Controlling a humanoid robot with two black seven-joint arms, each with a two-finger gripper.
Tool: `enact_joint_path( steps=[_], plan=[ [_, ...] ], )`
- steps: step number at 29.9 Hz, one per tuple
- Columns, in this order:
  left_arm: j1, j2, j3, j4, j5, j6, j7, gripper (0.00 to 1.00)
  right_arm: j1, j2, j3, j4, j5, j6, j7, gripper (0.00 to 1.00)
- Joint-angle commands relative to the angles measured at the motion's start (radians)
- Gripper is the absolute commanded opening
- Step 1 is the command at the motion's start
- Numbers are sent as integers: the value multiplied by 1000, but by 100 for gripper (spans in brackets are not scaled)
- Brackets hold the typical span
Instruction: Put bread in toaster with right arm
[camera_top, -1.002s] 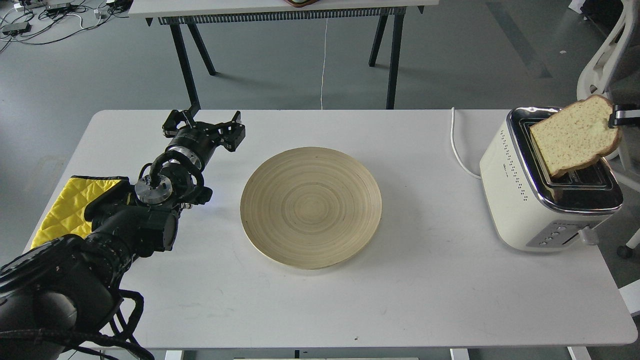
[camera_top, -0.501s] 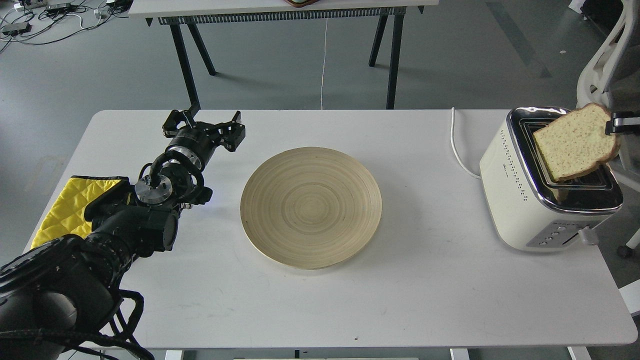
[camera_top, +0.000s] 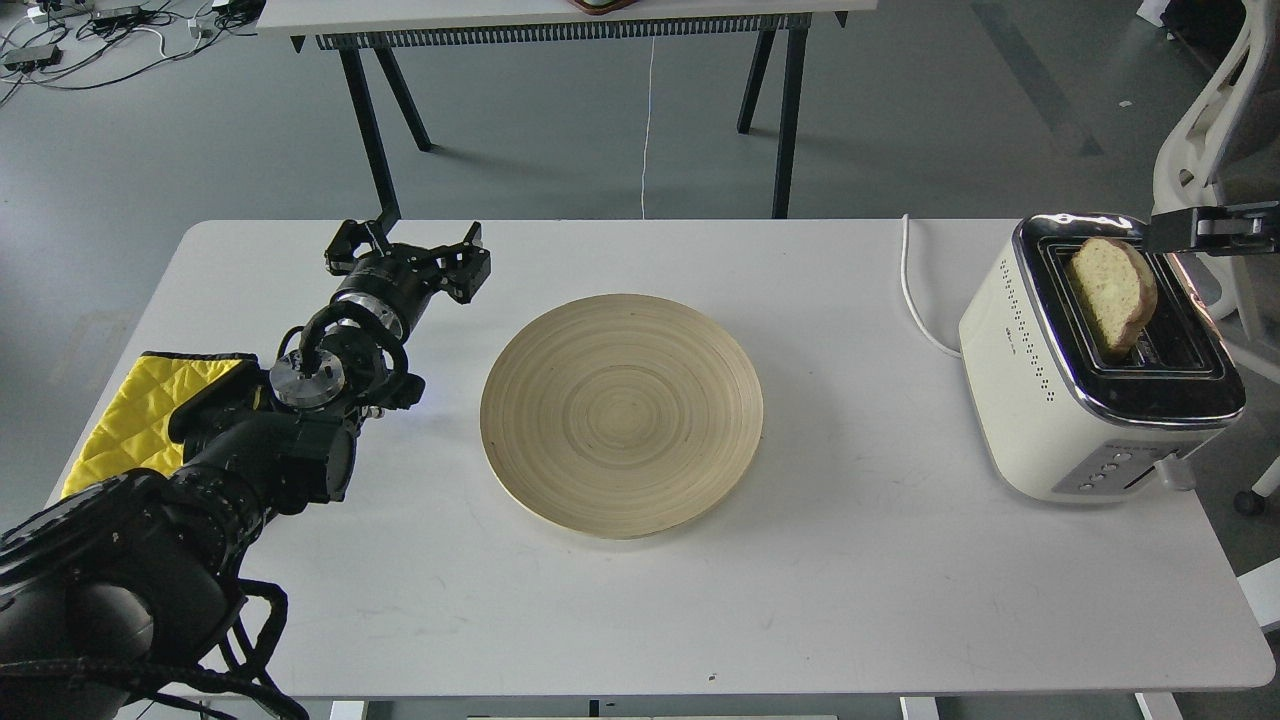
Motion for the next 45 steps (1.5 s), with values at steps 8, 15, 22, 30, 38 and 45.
enact_joint_path(
  steps=[8, 15, 22, 30, 38, 45],
  plan=[
    [0, 0, 0, 0, 0, 0, 0, 100, -446, -9, 672, -90, 345, -169, 14, 99],
    [0, 0, 0, 0, 0, 0, 0, 100, -782, 86, 1126, -205, 595, -223, 146, 99],
    [0, 0, 0, 0, 0, 0, 0, 100, -1026, 167, 1376, -338, 644, 12, 269, 99],
    [0, -2, 0, 0, 0, 0, 1, 100, -1204, 288, 1501, -697, 677, 413, 322, 99],
    [0, 0, 0, 0, 0, 0, 0, 100, -1284, 351, 1548, -826, 677, 413, 322, 99],
    [0, -2, 0, 0, 0, 0, 0, 100, -1298, 399, 1555, -832, 677, 413, 322, 99]
  ],
)
